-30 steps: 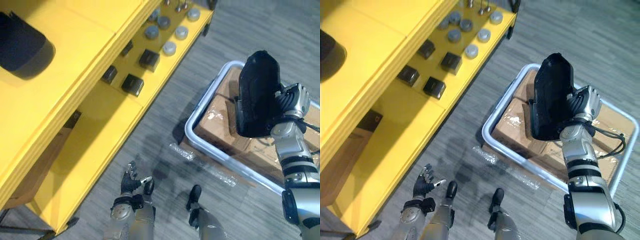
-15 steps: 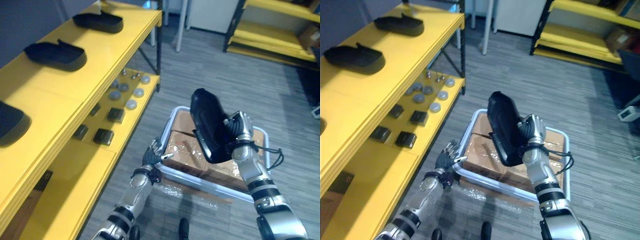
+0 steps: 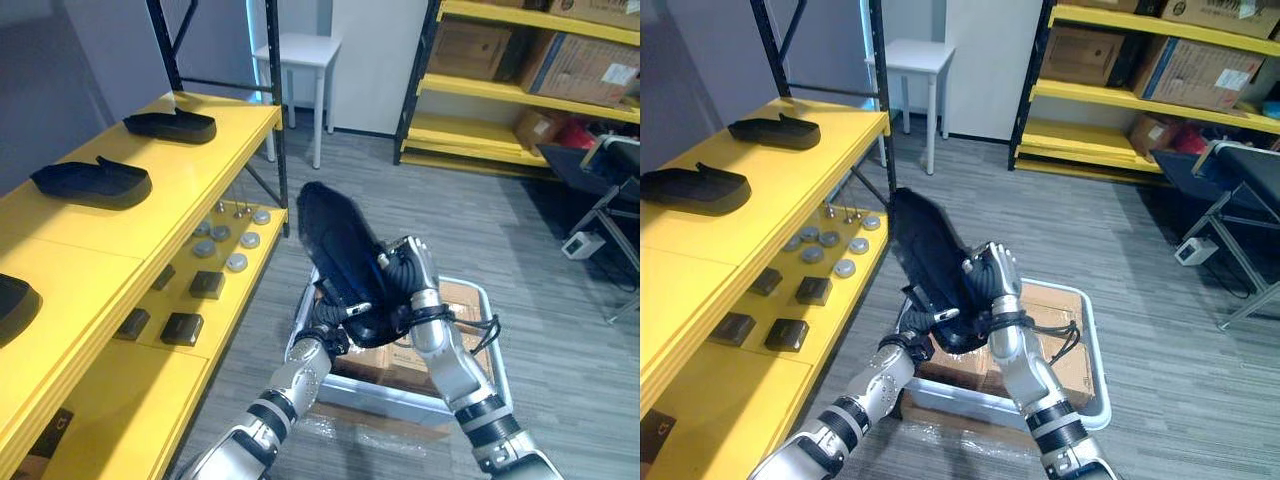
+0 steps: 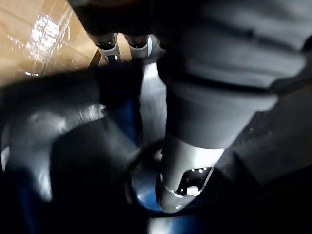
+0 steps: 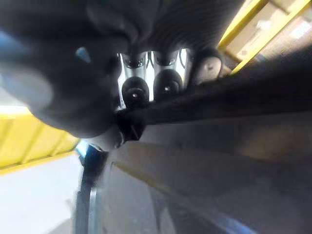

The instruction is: Walk over and take plastic housings, then place them on the shelf

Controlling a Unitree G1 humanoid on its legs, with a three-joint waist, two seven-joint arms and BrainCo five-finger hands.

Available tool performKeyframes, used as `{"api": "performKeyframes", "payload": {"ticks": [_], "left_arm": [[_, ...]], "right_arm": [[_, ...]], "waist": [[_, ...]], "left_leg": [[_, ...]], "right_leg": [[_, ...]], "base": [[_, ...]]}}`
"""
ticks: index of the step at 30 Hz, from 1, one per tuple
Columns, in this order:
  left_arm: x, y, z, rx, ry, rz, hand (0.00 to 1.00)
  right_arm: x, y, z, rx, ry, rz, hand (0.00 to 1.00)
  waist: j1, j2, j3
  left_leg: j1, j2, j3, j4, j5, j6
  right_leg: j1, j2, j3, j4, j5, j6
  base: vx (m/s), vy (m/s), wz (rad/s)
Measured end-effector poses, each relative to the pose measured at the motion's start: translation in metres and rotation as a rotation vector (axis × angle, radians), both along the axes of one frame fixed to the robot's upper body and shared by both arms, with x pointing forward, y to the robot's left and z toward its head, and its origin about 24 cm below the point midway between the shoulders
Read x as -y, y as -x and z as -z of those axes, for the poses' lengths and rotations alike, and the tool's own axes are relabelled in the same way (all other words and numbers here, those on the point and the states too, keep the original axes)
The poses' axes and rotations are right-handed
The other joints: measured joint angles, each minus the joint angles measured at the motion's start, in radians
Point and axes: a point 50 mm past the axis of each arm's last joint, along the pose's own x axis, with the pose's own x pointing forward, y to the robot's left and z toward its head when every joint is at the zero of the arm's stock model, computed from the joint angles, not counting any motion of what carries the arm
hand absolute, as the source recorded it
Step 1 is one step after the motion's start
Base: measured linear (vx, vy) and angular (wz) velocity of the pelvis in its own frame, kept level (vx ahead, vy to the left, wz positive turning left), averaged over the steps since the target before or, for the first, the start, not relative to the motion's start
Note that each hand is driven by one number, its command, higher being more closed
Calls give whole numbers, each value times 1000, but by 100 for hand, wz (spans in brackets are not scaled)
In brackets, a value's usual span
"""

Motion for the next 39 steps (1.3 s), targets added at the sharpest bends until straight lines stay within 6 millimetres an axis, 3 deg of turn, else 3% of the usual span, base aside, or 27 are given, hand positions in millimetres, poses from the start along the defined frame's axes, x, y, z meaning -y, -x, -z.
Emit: {"api": "performKeyframes", "payload": {"ticks": [6, 9, 12, 17, 18, 19, 20, 21, 22, 23, 24, 25, 26, 27, 29, 30, 31, 32, 33, 34, 35, 37, 39], "left_arm": [[-12, -5, -23, 12, 353, -130, 100], [-19, 6, -30, 77, 444, -173, 100], [-25, 28, -22, 80, 488, -195, 100], [-45, 64, 2, 52, 469, -269, 100], [-54, 72, 7, 49, 454, -301, 100], [-59, 76, 9, 51, 446, -319, 100], [-66, 82, 11, 56, 422, -347, 100], [-69, 84, 11, 62, 416, -361, 100], [-79, 89, 9, 86, 396, -397, 100], [-89, 94, 6, 119, 367, -431, 100], [-92, 97, 3, 137, 350, -443, 100], [-101, 105, -3, 179, 310, -474, 100], [-105, 109, -6, 201, 282, -489, 100], [-114, 114, -15, 264, 201, -513, 100], [-123, 117, -35, 387, 34, -545, 100], [-125, 119, -47, 456, -65, -556, 100], [-125, 121, -56, 517, -161, -563, 100], [-124, 122, -61, 545, -205, -566, 100], [-123, 124, -70, 602, -282, -569, 100], [-122, 126, -78, 656, -340, -569, 100], [-122, 125, -80, 676, -363, -566, 100], [-121, 125, -81, 693, -413, -548, 100], [-122, 126, -80, 689, -415, -545, 100]], "right_arm": [[1, 29, 6, 60, -89, -44, 100], [3, 38, 8, 74, -149, -69, 100], [-1, 50, 15, 68, -204, -101, 100], [-20, 66, 37, -14, -298, -171, 100], [-27, 68, 42, -37, -309, -198, 100], [-30, 69, 43, -48, -310, -209, 100], [-35, 69, 47, -70, -332, -229, 100], [-38, 68, 48, -76, -333, -240, 100], [-45, 66, 47, -85, -335, -277, 100], [-51, 65, 45, -89, -333, -313, 100], [-54, 66, 44, -91, -338, -327, 100], [-59, 69, 43, -93, -336, -358, 100], [-62, 70, 42, -94, -341, -375, 100], [-68, 72, 41, -102, -365, -393, 100], [-72, 71, 38, -114, -411, -414, 100], [-71, 71, 39, -127, -433, -418, 100], [-70, 70, 39, -129, -437, -415, 100], [-69, 69, 39, -132, -435, -413, 100], [-67, 68, 40, -138, -427, -412, 0], [-66, 68, 40, -143, -423, -419, 0], [-66, 67, 40, -143, -423, -419, 0], [-63, 65, 40, -158, -432, -428, 0], [-62, 65, 40, -170, -441, -441, 0]], "waist": [[-6, 0, -10], [0, 0, -13], [9, 2, -23], [78, 12, -24], [103, 15, -23], [109, 19, -22], [119, 31, -23], [122, 34, -24], [130, 36, -25], [143, 47, -30], [147, 53, -34], [155, 68, -44], [160, 68, -51], [171, 53, -60], [173, 47, -63], [175, 47, -63], [174, 43, -61], [172, 44, -61], [168, 47, -59], [163, 55, -53], [162, 56, -52], [145, 62, -43], [143, 64, -40]], "left_leg": [[0, -2, -36, -1, 4, -2], [-6, -7, -73, 0, 8, -2], [-44, -22, -184, 7, 24, -7], [-110, -60, -448, 10, 61, -32], [-126, -69, -501, 2, 67, -37], [-142, -65, -488, -2, 66, -38], [-183, -30, -335, -9, 59, -9], [-198, -17, -246, -7, 64, 44], [-216, 11, -31, 1, 69, 121], [-217, 41, 144, 3, 81, 119], [-215, 44, 183, 1, 100, 110], [-206, 29, 166, -14, 178, 77], [-203, 17, 151, -15, 203, 52], [-196, -26, 148, -21, 196, 58], [-187, -97, 125, -25, 176, 92], [-165, -137, 106, -22, 162, 114], [-134, -177, 85, -18, 145, 137], [-118, -192, 74, -16, 135, 147], [-86, -206, 47, -15, 117, 164], [-64, -204, 16, -13, 102, 179], [-62, -199, -1, -9, 95, 184], [-33, -185, -57, -6, 81, 190], [-18, -188, -82, -6, 72, 189]], "right_leg": [[17, -4, -36, 0, -1, 0], [36, -10, -74, 0, -9, 1], [62, -19, -186, 0, -31, 2], [124, -33, -441, 47, -114, 13], [130, -44, -505, 83, -146, 18], [132, -50, -539, 101, -161, 21], [144, -71, -637, 134, -184, 30], [147, -83, -668, 141, -189, 35], [152, -110, -712, 150, -194, 44], [156, -133, -739, 161, -198, 58], [161, -142, -750, 167, -201, 64], [178, -158, -766, 179, -207, 97], [184, -171, -769, 187, -213, 111], [189, -217, -777, 212, -216, 115], [191, -314, -794, 308, -226, 129], [193, -393, -791, 422, -226, 128], [190, -478, -786, 554, -206, 99], [190, -513, -781, 616, -181, 59], [174, -562, -744, 730, -102, -60], [124, -571, -654, 836, -89, -91], [88, -553, -606, 886, -128, -57], [6, -451, -519, 916, -258, 2], [-24, -399, -516, 820, -287, 15]], "base": [[-31, 20, 13], [-4, 15, 43], [-4, -14, 104], [4, -39, 162], [23, -23, 138], [59, -38, 200], [35, -25, 167], [111, 26, 182], [137, 99, 114], [174, 135, 95], [193, 169, 66], [179, 149, 39], [257, 211, 43], [275, 246, 51], [284, 271, 68], [248, 279, 76], [220, 272, 75], [203, 281, 73], [221, 284, 68], [186, 231, 66], [139, 136, 69], [110, 24, 75], [77, -5, 48]]}}
